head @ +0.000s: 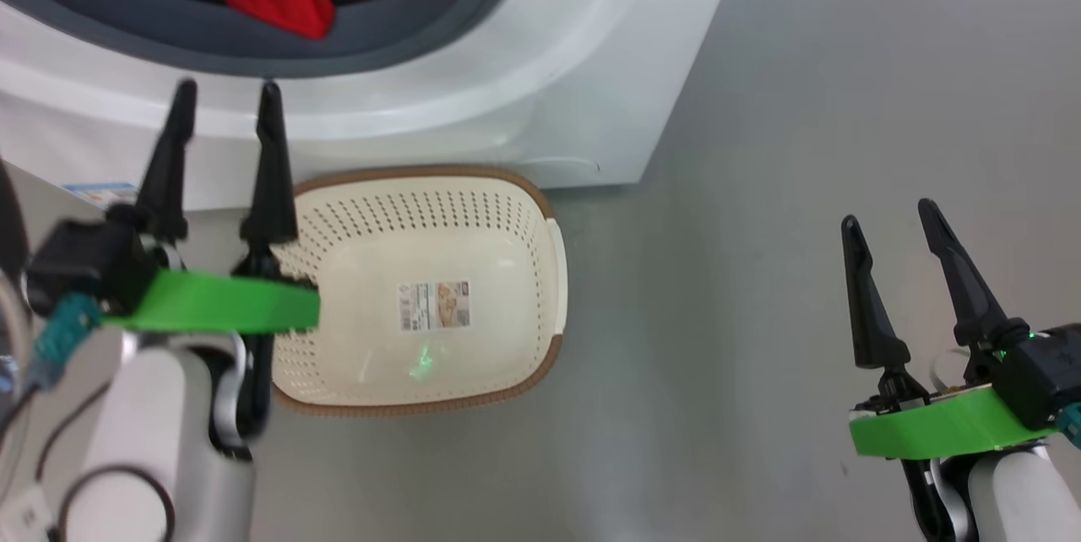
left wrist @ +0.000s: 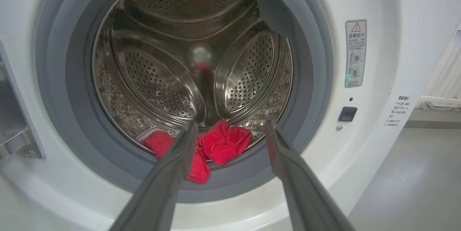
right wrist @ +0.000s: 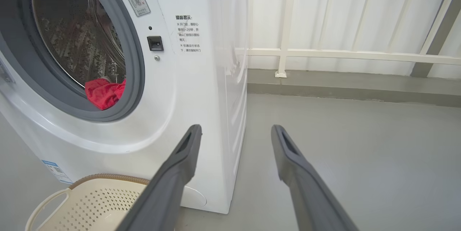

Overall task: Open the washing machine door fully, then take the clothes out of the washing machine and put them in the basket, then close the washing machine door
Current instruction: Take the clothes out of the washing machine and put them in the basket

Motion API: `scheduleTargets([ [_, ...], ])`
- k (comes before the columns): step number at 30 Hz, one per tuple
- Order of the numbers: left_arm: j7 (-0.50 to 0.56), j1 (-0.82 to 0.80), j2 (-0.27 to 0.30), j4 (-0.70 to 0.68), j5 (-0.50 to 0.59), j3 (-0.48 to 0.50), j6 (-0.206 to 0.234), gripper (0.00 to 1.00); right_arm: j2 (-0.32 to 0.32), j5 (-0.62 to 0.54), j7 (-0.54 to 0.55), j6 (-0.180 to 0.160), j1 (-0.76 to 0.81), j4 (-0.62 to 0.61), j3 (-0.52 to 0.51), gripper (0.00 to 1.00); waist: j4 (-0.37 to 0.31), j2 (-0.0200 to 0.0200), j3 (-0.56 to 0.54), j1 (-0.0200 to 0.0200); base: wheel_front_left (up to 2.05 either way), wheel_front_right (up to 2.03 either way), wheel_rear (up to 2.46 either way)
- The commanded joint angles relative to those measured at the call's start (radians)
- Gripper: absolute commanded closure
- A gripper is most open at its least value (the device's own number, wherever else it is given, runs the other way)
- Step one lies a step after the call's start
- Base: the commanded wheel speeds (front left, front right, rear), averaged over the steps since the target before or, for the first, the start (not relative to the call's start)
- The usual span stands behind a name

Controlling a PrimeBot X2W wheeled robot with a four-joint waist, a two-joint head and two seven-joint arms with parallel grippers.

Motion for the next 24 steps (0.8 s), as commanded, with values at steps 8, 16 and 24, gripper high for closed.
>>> scheduleTargets([
  [8,-0.005,-0.194,0.052,0.121,-0.016,0.048,-0.006,0.00,-0.009,0.011,-0.006,0.006,-0.048,-0.024,0.023,0.00,-0.034,-0.0001,0.111,0.0000,0.00,0.00,0.00],
  [16,-0.006,-0.365,0.060,0.301,0.000,0.028,0.000,0.00,-0.009,0.012,-0.006,0.006,-0.069,-0.020,0.031,0.00,-0.040,-0.0001,0.156,0.0000,0.00,0.00,0.00],
  [24,-0.009,-0.542,0.102,0.468,0.041,0.008,0.023,0.00,-0.009,0.018,-0.006,0.006,-0.083,-0.016,0.044,0.00,-0.062,-0.0001,0.198,0.0000,0.00,0.00,0.00],
])
